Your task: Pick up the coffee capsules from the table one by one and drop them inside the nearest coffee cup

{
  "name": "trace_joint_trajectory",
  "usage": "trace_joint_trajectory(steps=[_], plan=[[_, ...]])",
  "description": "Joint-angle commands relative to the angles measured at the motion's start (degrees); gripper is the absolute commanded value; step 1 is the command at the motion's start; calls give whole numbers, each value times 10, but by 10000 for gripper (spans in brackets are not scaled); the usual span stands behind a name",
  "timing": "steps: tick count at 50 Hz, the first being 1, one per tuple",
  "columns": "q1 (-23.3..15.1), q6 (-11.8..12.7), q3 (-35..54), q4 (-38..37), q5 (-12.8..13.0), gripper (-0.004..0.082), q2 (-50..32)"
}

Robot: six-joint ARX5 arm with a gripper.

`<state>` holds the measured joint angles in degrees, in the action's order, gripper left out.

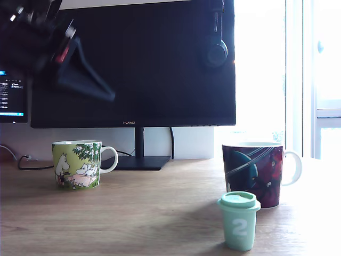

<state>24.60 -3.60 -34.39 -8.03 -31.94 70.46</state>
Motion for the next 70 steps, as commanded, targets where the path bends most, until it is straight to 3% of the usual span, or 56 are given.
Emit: trace_joint_trajectory(steps=[1, 8, 21, 32, 39, 53, 70], plan=[[20, 6, 22, -23, -3, -23, -17], [67, 21, 57, -57, 4, -23, -20], [167, 37, 119, -125, 66, -23, -20], [220, 36, 185, -189, 70, -23, -20], [236, 37, 225, -242, 70, -23, -20], [255, 30, 233, -261, 85, -23, -19], [254, 32, 233, -263, 85, -23, -19]])
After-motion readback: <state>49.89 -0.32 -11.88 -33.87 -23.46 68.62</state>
